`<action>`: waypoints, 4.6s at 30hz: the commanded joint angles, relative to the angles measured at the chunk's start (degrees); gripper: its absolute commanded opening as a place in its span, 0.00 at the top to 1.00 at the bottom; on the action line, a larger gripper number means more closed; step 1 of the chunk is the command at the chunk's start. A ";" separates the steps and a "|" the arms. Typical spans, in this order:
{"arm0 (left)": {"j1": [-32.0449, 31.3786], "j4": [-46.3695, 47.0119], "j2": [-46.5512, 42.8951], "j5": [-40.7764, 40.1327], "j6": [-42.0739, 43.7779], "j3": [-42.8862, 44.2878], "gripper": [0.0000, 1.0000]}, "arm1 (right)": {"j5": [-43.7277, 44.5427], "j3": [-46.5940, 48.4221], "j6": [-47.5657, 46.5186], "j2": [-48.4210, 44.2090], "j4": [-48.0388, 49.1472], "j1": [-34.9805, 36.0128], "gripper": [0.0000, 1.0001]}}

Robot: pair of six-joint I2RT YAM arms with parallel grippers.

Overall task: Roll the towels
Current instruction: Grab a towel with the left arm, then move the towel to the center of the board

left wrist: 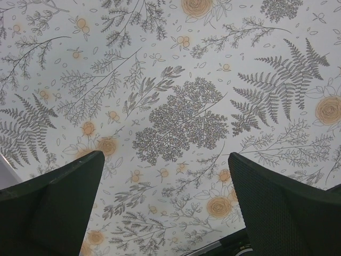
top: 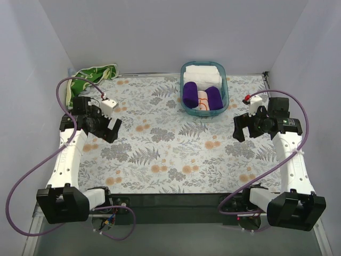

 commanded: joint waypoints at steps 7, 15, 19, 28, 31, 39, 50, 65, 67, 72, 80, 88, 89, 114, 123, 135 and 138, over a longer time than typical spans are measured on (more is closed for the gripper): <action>0.05 3.28 9.01 -11.85 -2.88 11.53 0.02 | 4.49 6.73 2.84 6.31 0.94 0.05 0.02; 0.05 15.16 26.23 -16.60 5.37 23.90 0.02 | 4.85 7.61 1.62 9.31 1.72 0.05 0.02; 0.40 9.64 41.51 -15.21 13.38 42.34 0.02 | 7.21 7.34 0.13 8.78 3.05 0.05 0.02; 0.76 20.74 63.34 -21.61 26.99 64.36 0.07 | 3.80 7.61 1.61 9.83 4.19 -0.13 0.02; 1.28 28.40 65.35 -21.54 29.03 62.77 0.09 | 2.30 8.05 2.67 11.15 4.36 -0.13 0.02; 1.99 40.73 72.04 -24.78 34.65 60.31 0.07 | 2.30 8.31 3.29 15.28 4.63 -0.13 0.02; 3.31 49.87 79.42 -29.70 38.87 61.19 0.11 | 3.26 8.40 3.90 16.52 4.72 -0.13 0.02; 4.27 67.53 90.76 -33.84 50.56 68.40 0.50 | 2.30 8.75 4.87 17.39 3.93 -0.13 0.02; 4.36 71.04 90.76 -34.10 51.44 68.92 0.75 | 2.03 8.75 4.96 17.22 3.66 -0.13 0.02; 4.45 74.40 87.17 -33.49 51.27 69.81 1.00 | 1.24 8.93 5.40 16.26 3.40 -0.13 0.02; 4.19 74.49 70.41 -28.92 47.50 62.16 1.00 | -2.44 9.72 6.97 15.37 3.13 -0.04 0.02; 4.27 61.96 53.52 -23.83 40.20 54.89 1.00 | -7.45 11.91 7.16 13.71 2.35 -0.04 0.02; 4.19 60.09 49.41 -23.21 39.67 53.56 1.00 | -7.81 12.87 6.98 13.18 1.99 -0.04 0.02; -26.65 15.24 10.25 -2.01 -0.65 7.49 1.00 | -19.32 14.73 1.79 12.12 -4.87 5.41 0.19; -35.09 18.60 10.79 2.98 -7.97 -0.40 0.91 | -15.99 15.96 3.81 18.97 -4.25 11.91 0.43; -21.94 -8.90 1.12 21.36 18.72 2.83 0.38 | -11.42 19.91 4.61 26.79 -1.97 20.96 0.46; -14.03 -11.37 2.25 18.21 22.16 1.34 0.43 | -7.03 22.63 5.04 29.87 0.05 24.74 0.53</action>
